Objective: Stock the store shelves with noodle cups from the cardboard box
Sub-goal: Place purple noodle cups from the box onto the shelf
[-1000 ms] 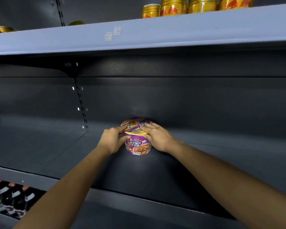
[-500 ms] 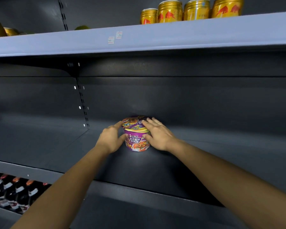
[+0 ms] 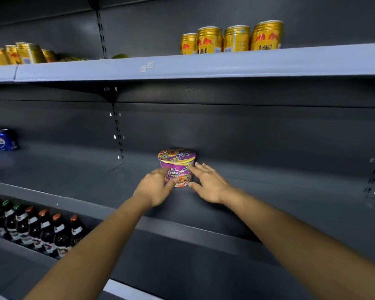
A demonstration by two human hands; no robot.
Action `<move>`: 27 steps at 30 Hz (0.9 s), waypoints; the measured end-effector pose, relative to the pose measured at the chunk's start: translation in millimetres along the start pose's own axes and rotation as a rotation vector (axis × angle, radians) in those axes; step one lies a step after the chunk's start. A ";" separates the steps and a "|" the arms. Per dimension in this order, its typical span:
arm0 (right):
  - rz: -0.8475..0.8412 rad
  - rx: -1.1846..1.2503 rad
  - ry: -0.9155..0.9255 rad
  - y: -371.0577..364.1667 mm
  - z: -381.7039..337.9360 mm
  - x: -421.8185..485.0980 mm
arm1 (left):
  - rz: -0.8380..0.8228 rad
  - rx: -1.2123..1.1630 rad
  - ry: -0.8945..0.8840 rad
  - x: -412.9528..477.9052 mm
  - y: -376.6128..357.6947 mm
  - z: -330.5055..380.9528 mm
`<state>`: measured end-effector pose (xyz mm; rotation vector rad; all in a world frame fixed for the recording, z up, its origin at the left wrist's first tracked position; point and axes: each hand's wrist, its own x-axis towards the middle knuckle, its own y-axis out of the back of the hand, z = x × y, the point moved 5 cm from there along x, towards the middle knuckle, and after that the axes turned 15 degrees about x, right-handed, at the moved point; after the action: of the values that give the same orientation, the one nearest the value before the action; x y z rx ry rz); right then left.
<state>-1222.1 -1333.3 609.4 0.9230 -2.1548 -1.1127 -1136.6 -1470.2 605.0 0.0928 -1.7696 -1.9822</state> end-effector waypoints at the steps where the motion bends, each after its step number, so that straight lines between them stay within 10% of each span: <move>1: -0.007 0.004 0.005 1.8 -0.3 -8.9 | -0.002 0.005 -0.002 -8.1 0.5 6.1; 27: -0.158 0.022 0.180 -9.1 -13.2 -199.8 | -0.098 0.230 -0.020 -192.3 -4.1 100.6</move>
<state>-1085.9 -1189.5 578.7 1.1740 -1.9795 -1.0384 -1003.9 -1302.5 567.5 0.2401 -2.0362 -1.8426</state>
